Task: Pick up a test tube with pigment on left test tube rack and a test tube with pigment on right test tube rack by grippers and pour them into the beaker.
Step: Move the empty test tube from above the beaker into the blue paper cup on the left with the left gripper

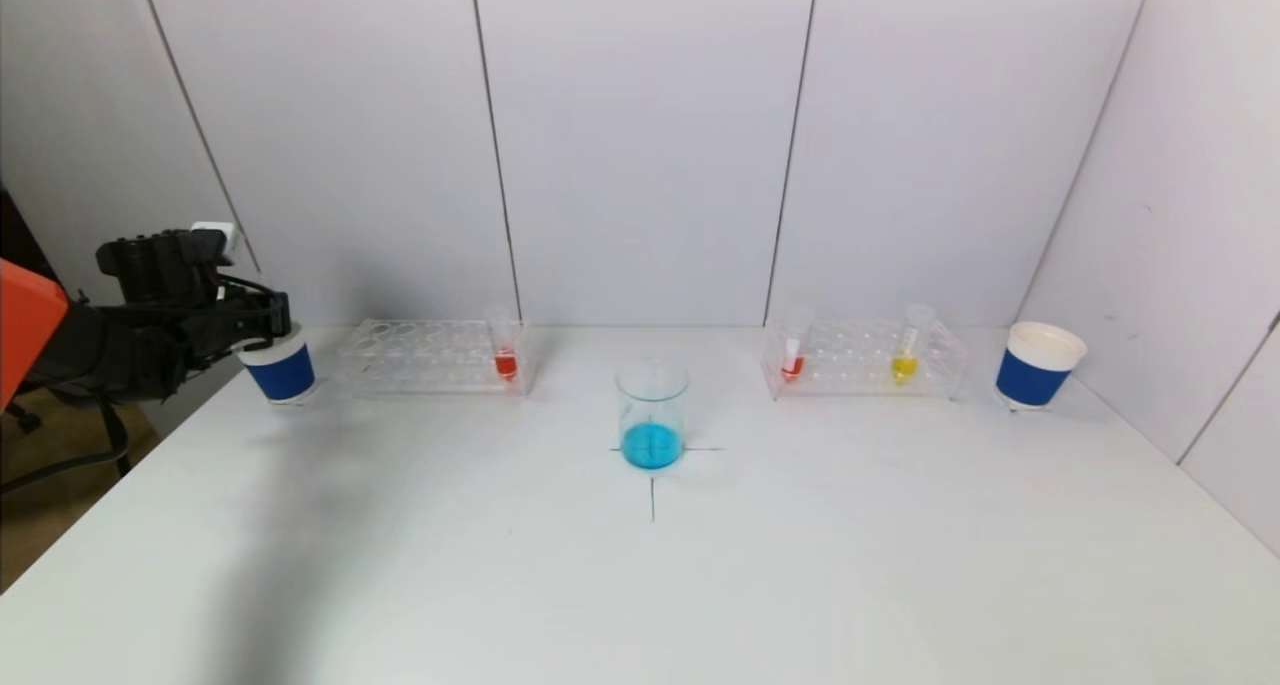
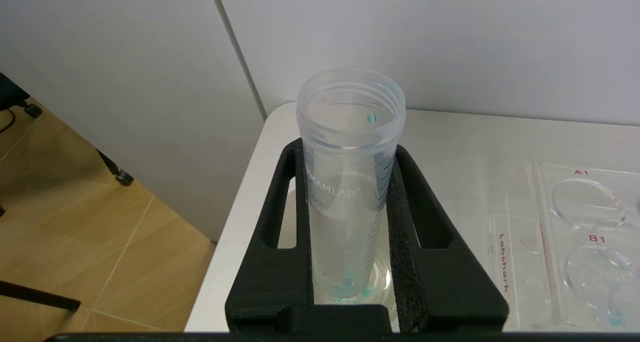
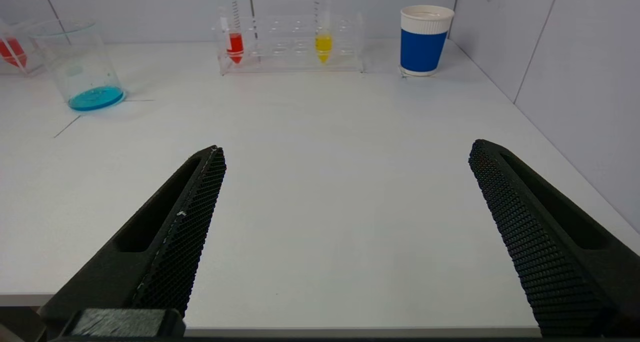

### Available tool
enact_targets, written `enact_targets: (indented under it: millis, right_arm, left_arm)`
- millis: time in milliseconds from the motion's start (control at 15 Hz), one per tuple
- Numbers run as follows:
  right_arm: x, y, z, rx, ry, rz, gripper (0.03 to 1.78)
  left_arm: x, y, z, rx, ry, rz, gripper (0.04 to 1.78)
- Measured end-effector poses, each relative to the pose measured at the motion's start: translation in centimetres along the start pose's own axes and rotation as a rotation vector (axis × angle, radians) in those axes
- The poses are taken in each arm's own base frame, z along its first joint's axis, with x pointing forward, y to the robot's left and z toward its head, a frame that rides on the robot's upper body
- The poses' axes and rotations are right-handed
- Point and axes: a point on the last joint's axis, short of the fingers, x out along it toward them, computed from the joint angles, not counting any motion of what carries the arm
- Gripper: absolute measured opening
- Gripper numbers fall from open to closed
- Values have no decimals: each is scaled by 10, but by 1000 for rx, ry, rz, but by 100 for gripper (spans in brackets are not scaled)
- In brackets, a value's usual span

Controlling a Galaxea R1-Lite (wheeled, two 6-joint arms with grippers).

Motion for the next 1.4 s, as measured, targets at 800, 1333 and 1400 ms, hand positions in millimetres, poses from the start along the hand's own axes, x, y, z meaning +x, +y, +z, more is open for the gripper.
enact_targets:
  millis: [800, 1333, 1400]
  right_arm:
    - [0, 0, 0, 0, 0, 0, 177]
    - [0, 0, 0, 0, 0, 0, 177]
    - [0, 0, 0, 0, 0, 0, 177]
  left_arm:
    - [-2, 0, 1, 0, -1, -1, 45]
    - [-4, 0, 1, 0, 0, -7, 45]
    - [-4, 0, 1, 0, 0, -8, 47]
